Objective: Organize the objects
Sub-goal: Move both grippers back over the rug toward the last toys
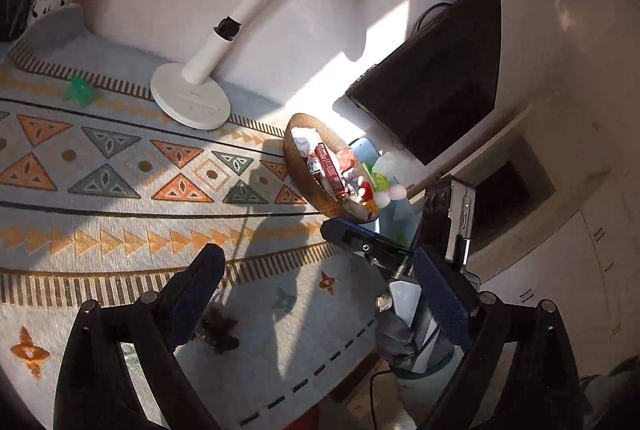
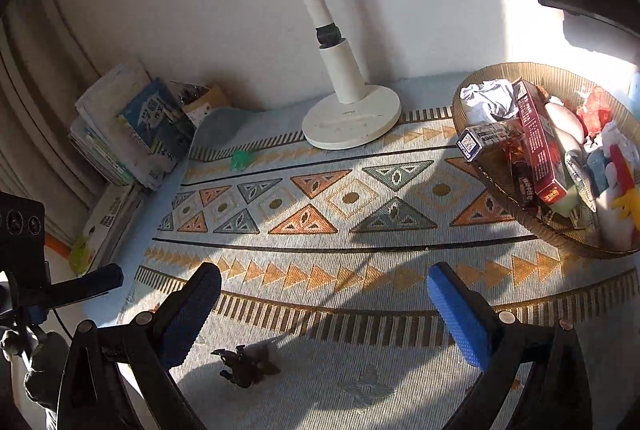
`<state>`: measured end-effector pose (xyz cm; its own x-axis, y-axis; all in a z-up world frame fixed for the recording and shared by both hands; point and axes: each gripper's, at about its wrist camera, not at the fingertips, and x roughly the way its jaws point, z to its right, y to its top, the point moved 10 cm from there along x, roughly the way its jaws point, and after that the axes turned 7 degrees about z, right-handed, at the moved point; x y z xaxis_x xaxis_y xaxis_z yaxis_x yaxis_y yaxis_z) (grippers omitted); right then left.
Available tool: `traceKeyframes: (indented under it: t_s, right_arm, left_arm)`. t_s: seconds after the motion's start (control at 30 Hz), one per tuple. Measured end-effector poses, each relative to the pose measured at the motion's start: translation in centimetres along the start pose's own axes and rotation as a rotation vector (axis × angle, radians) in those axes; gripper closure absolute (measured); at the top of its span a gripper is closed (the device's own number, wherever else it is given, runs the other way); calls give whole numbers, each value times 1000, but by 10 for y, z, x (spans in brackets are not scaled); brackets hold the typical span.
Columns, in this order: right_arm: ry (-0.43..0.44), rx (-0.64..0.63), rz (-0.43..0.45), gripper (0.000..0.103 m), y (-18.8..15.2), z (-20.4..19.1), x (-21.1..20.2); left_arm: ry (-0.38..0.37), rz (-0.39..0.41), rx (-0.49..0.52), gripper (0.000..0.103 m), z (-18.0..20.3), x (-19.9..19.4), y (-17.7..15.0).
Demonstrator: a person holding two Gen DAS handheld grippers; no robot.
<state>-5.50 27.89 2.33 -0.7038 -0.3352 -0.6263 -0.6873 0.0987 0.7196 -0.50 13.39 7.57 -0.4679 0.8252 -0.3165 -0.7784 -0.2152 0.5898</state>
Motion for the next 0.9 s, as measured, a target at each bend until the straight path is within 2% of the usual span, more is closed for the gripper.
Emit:
traceKeyframes:
  t_s: [0.1, 0.23, 0.4, 0.6, 0.67, 0.8, 0.87, 0.9]
  right_arm:
    - [-123, -52, -51, 0, -12, 12, 24]
    - [-175, -33, -131, 0, -32, 31, 45]
    - [-208, -22, -180, 0, -50, 45, 59]
    - [-283, -90, -176, 0, -56, 50, 63]
    - [-309, -125, -167, 0, -57, 49, 65]
    - [-303, -123, -161, 0, -56, 51, 65]
    - [-304, -126, -158, 0, -56, 50, 67]
    - [-306, -125, -156, 0, -55, 50, 68]
  left_arm:
    - [-154, -21, -81, 8, 4, -11, -7]
    - [-194, 10, -137, 8, -10, -20, -6]
    - [-307, 6, -221, 8, -15, -28, -12]
    - [-408, 24, -256, 7, -10, -39, -10]
    - [-420, 23, -256, 7, -10, -42, -9]
    - [-408, 18, -241, 7, -11, -44, -10]
    - [-327, 29, -222, 6, -20, -43, -11]
    - [-257, 37, -209, 4, -29, -40, -12]
